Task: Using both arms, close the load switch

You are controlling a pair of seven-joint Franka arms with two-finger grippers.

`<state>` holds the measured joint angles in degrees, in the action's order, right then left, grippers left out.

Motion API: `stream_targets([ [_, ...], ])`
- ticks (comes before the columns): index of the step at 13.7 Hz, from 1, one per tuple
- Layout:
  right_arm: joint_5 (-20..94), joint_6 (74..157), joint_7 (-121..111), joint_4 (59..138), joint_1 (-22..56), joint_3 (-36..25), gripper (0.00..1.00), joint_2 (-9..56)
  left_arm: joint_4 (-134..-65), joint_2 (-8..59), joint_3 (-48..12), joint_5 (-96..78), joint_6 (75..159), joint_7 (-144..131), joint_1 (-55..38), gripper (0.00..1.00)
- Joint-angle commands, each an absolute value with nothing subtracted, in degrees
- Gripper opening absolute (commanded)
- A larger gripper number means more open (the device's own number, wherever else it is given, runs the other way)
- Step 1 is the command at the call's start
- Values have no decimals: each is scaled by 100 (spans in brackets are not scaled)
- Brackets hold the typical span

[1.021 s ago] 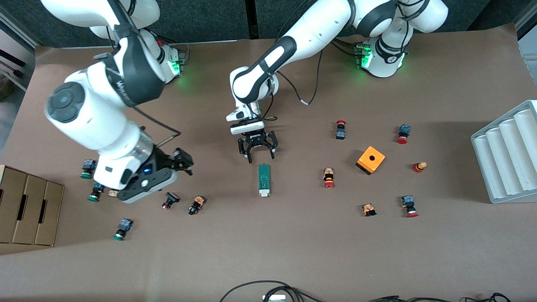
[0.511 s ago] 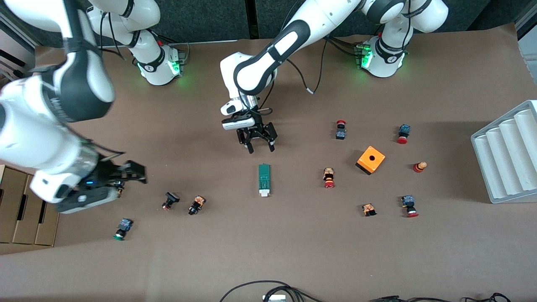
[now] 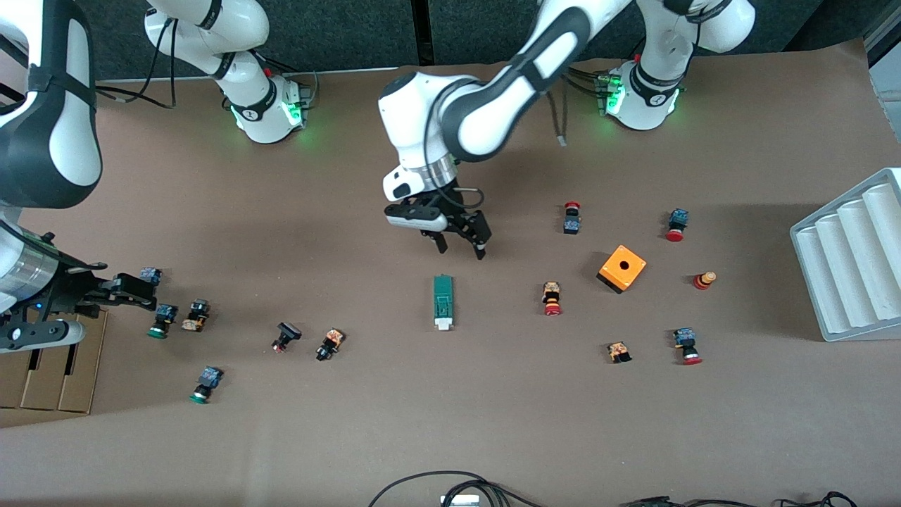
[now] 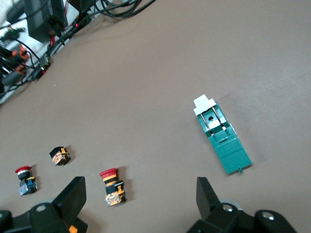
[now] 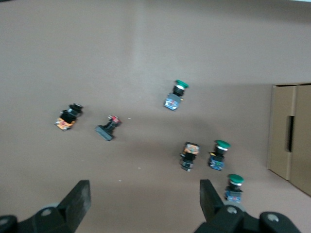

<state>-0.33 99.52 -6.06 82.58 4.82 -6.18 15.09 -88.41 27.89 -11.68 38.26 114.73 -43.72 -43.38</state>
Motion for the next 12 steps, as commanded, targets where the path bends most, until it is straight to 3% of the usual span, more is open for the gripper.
stream_targets([
  [1,-220,9852,-580,8279,466,-729,100,1389,-8983,2392,-1213,2913,11461,-3738,-3914,100],
  [6,-185,9747,-580,8288,457,-791,100,1345,-8895,1785,-1213,996,11093,-2112,-2718,100],
  [12,237,9404,-325,8367,167,-712,100,1188,-8052,1582,-1204,-52,9222,-1749,-1444,100],
])
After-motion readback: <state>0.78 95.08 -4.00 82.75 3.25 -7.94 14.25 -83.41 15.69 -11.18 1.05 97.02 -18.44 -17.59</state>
